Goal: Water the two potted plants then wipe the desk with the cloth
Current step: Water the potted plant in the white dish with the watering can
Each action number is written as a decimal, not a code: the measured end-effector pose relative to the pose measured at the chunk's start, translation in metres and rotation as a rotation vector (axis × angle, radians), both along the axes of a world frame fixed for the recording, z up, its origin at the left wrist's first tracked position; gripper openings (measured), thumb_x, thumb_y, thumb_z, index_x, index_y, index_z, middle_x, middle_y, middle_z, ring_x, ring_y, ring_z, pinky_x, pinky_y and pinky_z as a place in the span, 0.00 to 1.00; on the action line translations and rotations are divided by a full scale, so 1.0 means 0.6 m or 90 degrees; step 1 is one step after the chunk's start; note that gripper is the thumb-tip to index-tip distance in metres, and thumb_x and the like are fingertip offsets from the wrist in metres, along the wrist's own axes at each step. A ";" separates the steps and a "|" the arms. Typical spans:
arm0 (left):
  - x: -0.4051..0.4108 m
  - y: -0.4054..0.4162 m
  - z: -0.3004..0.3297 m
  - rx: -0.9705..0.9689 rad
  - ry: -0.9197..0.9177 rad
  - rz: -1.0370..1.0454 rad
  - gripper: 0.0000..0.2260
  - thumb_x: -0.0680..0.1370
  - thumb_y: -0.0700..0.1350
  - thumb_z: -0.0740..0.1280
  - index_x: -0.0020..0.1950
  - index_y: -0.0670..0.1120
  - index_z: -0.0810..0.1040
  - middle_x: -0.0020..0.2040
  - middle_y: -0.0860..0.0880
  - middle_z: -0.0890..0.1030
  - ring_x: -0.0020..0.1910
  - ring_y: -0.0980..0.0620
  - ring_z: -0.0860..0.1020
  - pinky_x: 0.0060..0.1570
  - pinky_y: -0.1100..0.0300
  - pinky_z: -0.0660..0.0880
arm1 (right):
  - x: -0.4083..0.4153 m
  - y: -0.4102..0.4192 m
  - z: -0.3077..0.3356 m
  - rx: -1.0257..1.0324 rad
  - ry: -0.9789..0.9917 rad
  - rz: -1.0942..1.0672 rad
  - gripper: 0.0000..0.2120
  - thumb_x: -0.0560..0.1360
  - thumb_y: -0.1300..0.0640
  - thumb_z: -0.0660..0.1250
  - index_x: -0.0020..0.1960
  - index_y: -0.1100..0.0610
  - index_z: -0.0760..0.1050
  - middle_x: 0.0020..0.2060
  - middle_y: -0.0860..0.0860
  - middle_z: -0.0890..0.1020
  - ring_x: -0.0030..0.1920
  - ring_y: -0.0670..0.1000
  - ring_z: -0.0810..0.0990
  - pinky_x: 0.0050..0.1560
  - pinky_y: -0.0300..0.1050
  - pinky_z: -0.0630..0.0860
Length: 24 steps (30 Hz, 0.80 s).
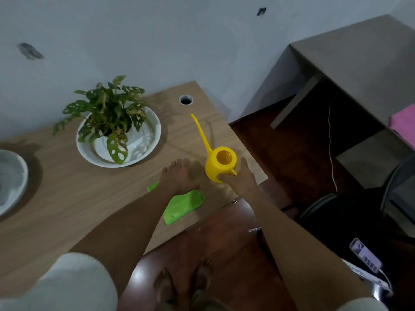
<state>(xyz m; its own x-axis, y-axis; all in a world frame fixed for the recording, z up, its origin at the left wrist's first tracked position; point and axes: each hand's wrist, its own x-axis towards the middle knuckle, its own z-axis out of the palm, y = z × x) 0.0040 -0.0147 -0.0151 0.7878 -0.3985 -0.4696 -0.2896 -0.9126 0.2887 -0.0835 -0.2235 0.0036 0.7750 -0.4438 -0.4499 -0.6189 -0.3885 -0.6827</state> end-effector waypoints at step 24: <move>0.012 0.072 -0.043 -0.041 -0.001 0.107 0.39 0.78 0.62 0.68 0.85 0.51 0.57 0.86 0.49 0.52 0.85 0.46 0.50 0.81 0.47 0.56 | 0.033 0.050 0.063 0.109 -0.324 0.089 0.30 0.71 0.58 0.79 0.69 0.55 0.72 0.57 0.41 0.82 0.55 0.34 0.80 0.51 0.26 0.73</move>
